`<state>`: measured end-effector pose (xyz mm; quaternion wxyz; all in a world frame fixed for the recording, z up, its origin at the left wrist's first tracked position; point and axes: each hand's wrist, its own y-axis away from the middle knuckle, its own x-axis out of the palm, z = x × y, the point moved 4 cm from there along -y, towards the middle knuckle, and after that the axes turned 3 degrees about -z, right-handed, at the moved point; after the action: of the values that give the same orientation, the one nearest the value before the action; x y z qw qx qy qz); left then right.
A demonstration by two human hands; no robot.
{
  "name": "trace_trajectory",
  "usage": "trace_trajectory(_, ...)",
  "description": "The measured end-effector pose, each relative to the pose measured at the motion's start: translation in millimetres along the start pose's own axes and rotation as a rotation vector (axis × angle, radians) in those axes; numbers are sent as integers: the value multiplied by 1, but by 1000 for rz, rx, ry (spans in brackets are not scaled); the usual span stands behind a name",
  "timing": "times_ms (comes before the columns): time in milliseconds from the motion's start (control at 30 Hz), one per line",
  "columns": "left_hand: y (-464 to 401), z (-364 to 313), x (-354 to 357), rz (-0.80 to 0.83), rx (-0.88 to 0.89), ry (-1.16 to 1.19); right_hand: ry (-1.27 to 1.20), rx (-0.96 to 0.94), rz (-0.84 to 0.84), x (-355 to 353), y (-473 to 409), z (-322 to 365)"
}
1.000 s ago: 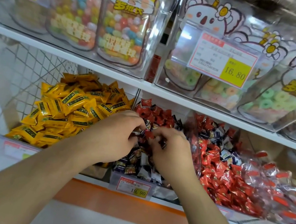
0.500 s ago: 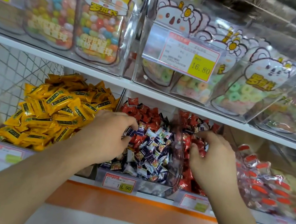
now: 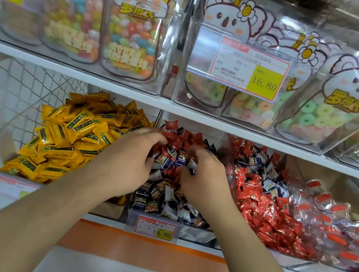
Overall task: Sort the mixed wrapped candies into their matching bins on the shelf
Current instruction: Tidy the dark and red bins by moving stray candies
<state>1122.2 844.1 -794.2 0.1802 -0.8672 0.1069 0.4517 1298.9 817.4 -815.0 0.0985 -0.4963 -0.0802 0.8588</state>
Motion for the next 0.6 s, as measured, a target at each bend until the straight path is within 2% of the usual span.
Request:
trace_trajectory(100, -2, 2, -3, 29, 1, 16, -48, -37, 22, 10, -9, 3)
trace_trajectory(233, -4, 6, -3, 55, 14, 16, 124, -143, 106, 30, -11, -2)
trace_trajectory(367, -5, 9, -2, 74, 25, 13, 223, -101, 59, 31, -14, -12)
trace_trajectory(600, -5, 9, -2, 80, 46, 16, 30, -105, 41, 38, -18, -3)
